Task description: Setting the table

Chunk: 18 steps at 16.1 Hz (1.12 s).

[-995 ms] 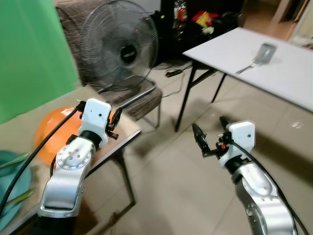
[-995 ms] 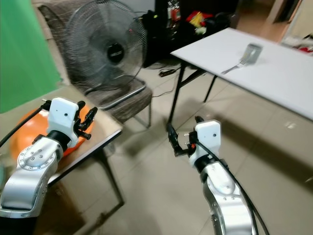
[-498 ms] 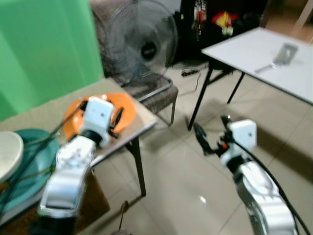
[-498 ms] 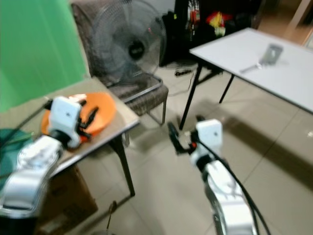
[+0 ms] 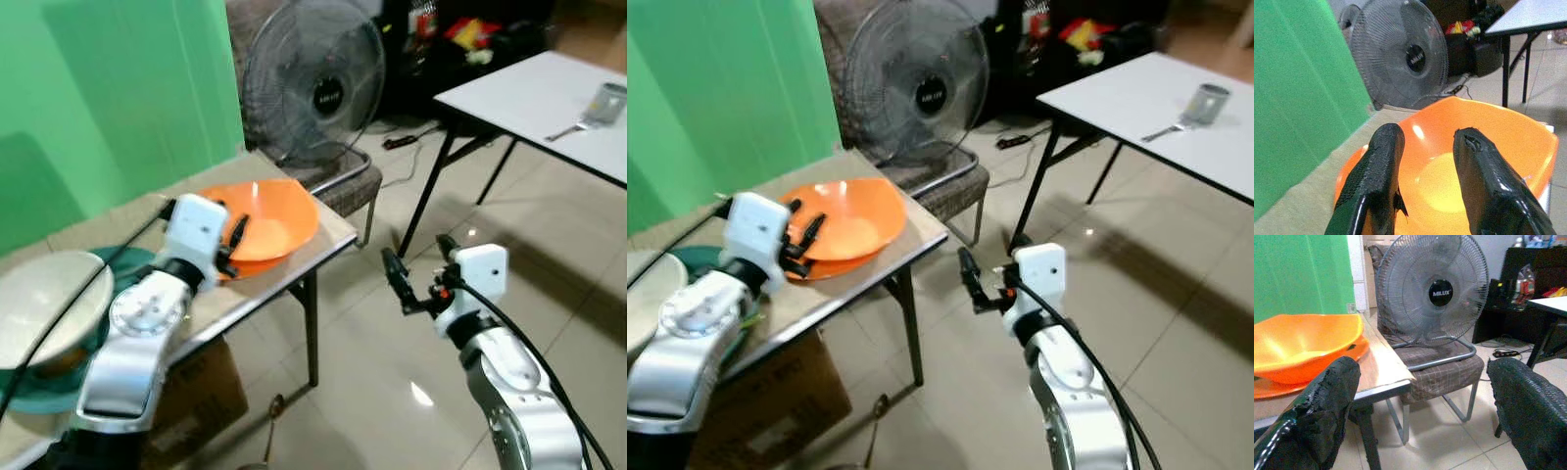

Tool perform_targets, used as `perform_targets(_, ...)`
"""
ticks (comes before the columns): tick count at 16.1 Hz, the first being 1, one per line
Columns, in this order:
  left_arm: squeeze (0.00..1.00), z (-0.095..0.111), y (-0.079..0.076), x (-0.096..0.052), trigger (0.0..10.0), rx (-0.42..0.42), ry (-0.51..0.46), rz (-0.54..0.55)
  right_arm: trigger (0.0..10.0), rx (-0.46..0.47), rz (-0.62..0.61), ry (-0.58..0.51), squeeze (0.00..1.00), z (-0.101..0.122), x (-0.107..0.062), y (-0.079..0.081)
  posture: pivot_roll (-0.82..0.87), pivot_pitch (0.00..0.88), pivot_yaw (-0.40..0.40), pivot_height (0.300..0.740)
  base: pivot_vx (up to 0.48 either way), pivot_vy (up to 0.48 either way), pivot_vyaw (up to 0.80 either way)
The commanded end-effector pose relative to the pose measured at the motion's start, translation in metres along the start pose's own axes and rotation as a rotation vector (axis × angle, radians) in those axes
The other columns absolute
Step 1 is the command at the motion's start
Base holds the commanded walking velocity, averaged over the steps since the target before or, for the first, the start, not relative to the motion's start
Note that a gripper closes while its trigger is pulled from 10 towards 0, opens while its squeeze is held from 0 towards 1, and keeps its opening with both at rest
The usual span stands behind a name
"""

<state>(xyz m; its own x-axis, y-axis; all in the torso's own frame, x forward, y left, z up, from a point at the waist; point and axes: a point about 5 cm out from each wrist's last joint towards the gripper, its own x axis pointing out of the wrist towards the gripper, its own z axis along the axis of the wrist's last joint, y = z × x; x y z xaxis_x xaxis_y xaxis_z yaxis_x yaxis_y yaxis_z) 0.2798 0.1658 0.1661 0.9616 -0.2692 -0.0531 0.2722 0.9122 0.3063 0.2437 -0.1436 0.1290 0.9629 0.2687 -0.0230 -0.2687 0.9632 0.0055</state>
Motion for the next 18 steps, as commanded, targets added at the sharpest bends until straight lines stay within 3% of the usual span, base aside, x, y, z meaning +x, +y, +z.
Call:
perform_targets(1, 0.0, 0.004, -0.004, 0.002, 10.0, 0.01, -0.012, -0.018, 10.0, 0.015, -0.032, -0.012, 0.0, 0.001, -0.003, -0.007, 0.01, 0.0, 0.012, 0.74, 0.0, 0.48, 0.0)
perform_targets(5, 0.0, 0.018, -0.002, 0.005, 10.0, 0.04, -0.076, -0.032, 10.0, 0.069, -0.049, -0.073, 0.0, 0.011, -0.003, -0.01, 0.01, 0.0, 0.014, 0.74, 0.0, 0.24, 0.0)
perform_targets(12, 0.0, 0.026, -0.008, 0.005, 10.0, 0.052, -0.112, -0.036, 10.0, 0.079, -0.04, -0.1, 0.0, 0.015, -0.007, -0.014, 0.01, 0.0, 0.007, 0.74, 0.0, -0.43, 0.0)
perform_targets(14, 0.0, 0.024, -0.005, 0.004, 10.0, 0.033, -0.107, -0.018, 10.0, 0.058, 0.001, -0.092, 0.0, 0.016, -0.007, -0.014, 0.01, 0.0, 0.002, 0.74, 0.0, 0.0, 0.0)
perform_targets(17, 0.0, 0.019, 0.004, 0.0, 10.0, 0.036, -0.073, 0.047, 10.0, 0.037, 0.039, -0.081, 0.0, 0.016, -0.005, -0.013, 0.03, 0.0, -0.019, 0.74, 0.0, 0.0, 0.0)
perform_targets(18, 0.0, 0.015, 0.016, -0.002, 10.0, 0.026, -0.042, 0.086, 10.0, 0.029, 0.081, -0.073, 0.0, 0.017, -0.003, -0.009, 0.03, 0.0, -0.032, 0.74, 0.0, 0.0, 0.0)
